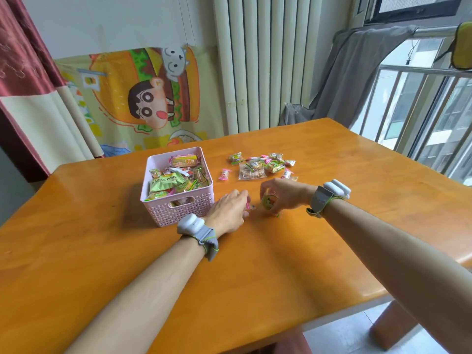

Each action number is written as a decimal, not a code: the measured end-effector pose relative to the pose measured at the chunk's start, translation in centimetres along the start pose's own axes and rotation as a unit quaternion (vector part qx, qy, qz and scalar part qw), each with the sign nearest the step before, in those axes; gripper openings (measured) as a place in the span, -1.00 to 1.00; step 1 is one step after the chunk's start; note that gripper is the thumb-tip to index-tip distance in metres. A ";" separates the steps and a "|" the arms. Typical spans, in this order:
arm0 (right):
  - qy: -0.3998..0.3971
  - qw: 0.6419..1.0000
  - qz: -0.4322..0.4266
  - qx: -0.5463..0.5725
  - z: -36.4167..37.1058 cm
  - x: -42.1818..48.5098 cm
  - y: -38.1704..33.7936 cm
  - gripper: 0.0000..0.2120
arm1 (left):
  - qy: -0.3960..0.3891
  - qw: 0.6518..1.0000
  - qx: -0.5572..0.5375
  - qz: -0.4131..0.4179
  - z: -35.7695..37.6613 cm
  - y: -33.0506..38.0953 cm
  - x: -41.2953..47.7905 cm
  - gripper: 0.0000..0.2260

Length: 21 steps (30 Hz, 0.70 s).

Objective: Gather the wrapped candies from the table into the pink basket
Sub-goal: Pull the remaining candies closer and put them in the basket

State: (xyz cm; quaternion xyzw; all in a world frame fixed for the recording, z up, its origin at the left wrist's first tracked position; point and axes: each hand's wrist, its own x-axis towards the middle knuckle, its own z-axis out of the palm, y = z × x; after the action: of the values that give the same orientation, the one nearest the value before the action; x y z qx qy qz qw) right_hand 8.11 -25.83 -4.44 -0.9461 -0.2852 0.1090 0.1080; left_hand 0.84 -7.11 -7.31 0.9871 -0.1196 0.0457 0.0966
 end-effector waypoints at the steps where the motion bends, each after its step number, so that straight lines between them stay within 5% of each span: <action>1: 0.012 1.000 -0.005 0.002 -0.1 0.2 -0.3 -0.50 | 0.015 1.000 0.009 0.009 -0.3 -0.1 -0.1 -0.72; 11: 0.112 0.974 -0.052 0.187 -3.2 2.2 -4.6 -0.64 | 0.133 0.989 -0.064 0.004 -7.1 -2.1 -0.1 -0.70; 21: 0.216 0.942 -0.103 0.234 -4.9 6.6 -10.0 -0.58 | 0.161 0.971 -0.151 -0.095 -11.1 -9.0 -0.7 -0.76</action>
State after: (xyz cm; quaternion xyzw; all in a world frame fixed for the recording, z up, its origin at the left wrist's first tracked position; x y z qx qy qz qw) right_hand 9.61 -14.72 1.92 -0.8603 -0.3177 -0.0464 0.3961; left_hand 1.61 3.84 1.89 0.9474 -0.0138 0.1762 0.2668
